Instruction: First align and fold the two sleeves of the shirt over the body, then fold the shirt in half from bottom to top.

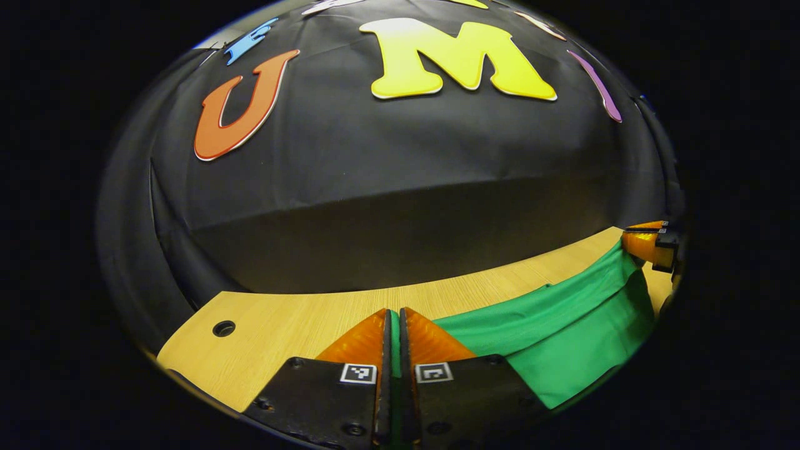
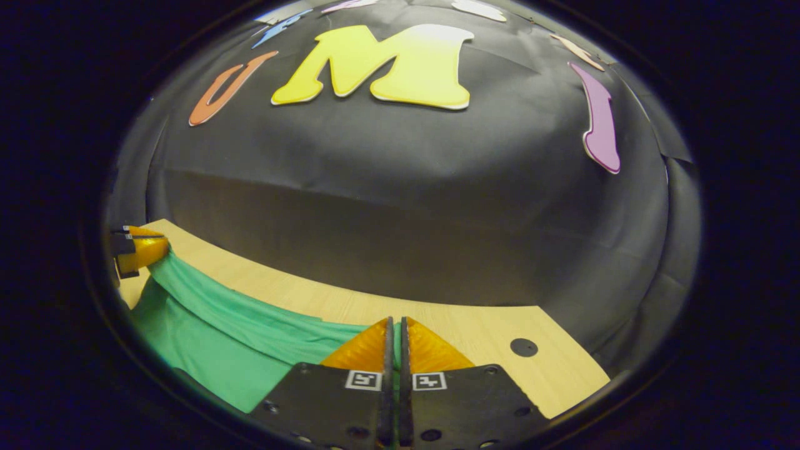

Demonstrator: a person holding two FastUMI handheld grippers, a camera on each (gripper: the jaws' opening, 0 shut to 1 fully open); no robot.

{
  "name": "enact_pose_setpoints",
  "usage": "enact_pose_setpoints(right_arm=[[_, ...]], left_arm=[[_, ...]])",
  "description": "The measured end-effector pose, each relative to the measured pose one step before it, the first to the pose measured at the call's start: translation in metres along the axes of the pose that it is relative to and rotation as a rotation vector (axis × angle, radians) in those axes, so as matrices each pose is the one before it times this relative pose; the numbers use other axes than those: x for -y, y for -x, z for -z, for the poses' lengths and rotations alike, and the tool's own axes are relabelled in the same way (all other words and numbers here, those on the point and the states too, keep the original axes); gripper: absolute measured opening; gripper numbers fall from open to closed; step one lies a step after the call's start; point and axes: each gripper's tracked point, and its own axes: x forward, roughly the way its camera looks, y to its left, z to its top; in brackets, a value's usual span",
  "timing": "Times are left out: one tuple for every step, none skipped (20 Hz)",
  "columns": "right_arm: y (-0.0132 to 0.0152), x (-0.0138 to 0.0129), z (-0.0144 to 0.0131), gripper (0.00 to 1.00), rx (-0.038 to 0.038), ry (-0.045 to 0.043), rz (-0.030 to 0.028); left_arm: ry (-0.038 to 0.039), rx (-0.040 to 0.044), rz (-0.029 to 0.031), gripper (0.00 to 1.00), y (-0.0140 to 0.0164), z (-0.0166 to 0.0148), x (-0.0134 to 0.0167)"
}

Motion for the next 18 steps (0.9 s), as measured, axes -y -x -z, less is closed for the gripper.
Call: enact_pose_setpoints(right_arm=[[-0.00089, 0.00087, 0.00286, 0.19, -0.00324, 0.01794, 0.00953], [0.00382, 0.00065, 0.00018, 0.46, -0.00551, 0.00389, -0.00121], [0.00369, 0.00205, 0.00007, 0.72, -0.00714, -0.00961, 0.00716], [0.00539, 0.00739, -0.00048, 0.98, 0.00078, -0.01029, 0.02313], [0.00867, 0.00388, -0.00319, 0.98, 0.00263, -0.00923, 0.00963], [0.00916, 0.00075, -0.00295, 0.95, 0.00470, -0.00754, -0.00284], [0.01157, 0.00201, -0.00451, 0.95, 0.00857, -0.00270, 0.00017], [0.01227, 0.00050, -0.00495, 0.95, 0.01051, 0.00000, -0.00311], [0.01319, -0.00073, -0.00438, 0.95, 0.00954, -0.00408, -0.00773], [0.01518, -0.00129, -0.00285, 0.95, 0.00270, -0.00802, -0.01476], [0.01735, -0.00262, -0.00281, 0.95, 0.00189, -0.01855, -0.01909], [0.01752, -0.00319, -0.00388, 0.99, 0.00979, -0.02622, -0.02023], [0.02049, -0.00143, -0.00493, 0.95, 0.01400, -0.02035, -0.01827], [0.01894, 0.00024, -0.00462, 0.95, 0.01939, -0.00680, -0.00856], [0.01876, 0.00157, -0.00486, 0.95, 0.01921, 0.00450, -0.00606], [0.01931, 0.00293, -0.00382, 0.93, 0.01300, 0.01838, -0.00445], [0.02159, 0.00603, -0.00517, 0.95, 0.02092, 0.01273, 0.00329], [0.02018, 0.00632, -0.00488, 0.95, 0.02226, 0.00258, 0.00487]], left_arm=[[0.01576, 0.00016, -0.00822, 0.14, 0.00243, 0.00374, -0.00206], [0.01664, -0.00205, -0.00838, 0.39, 0.00441, 0.00089, -0.00152], [0.01656, -0.01070, 0.00015, 0.53, 0.00446, 0.00191, -0.00007], [0.01505, -0.00756, 0.00132, 0.80, 0.00759, -0.00453, 0.00085], [0.00583, -0.00172, -0.00417, 0.90, -0.00384, 0.00562, -0.00025], [0.00069, 0.00173, -0.00727, 1.00, 0.01884, -0.00652, -0.00179], [-0.00930, 0.00593, -0.01195, 1.00, 0.01075, -0.00380, -0.00204], [-0.00685, 0.00625, -0.01283, 1.00, 0.01170, -0.00293, -0.00192], [0.00253, 0.00877, -0.01018, 1.00, 0.01252, -0.00440, -0.00248], [0.01442, -0.00264, -0.00206, 1.00, 0.01357, -0.00153, 0.00064], [0.01859, -0.01010, 0.00726, 0.99, 0.01621, 0.00065, 0.00166], [0.01833, -0.00103, 0.00603, 1.00, 0.01726, -0.00056, 0.00265], [0.01148, 0.01066, 0.00384, 1.00, 0.01865, -0.00272, 0.00145], [0.00325, 0.01492, -0.00065, 1.00, 0.01845, -0.00263, -0.00071], [-0.00440, 0.01363, -0.00475, 0.99, 0.01934, -0.00244, 0.00003], [-0.01556, -0.00145, -0.00553, 0.99, 0.01876, 0.00166, 0.00027], [-0.02246, -0.00151, -0.00574, 0.99, 0.02045, 0.00057, -0.00020], [-0.01170, 0.01117, -0.00808, 1.00, 0.02053, -0.00223, -0.00293]])
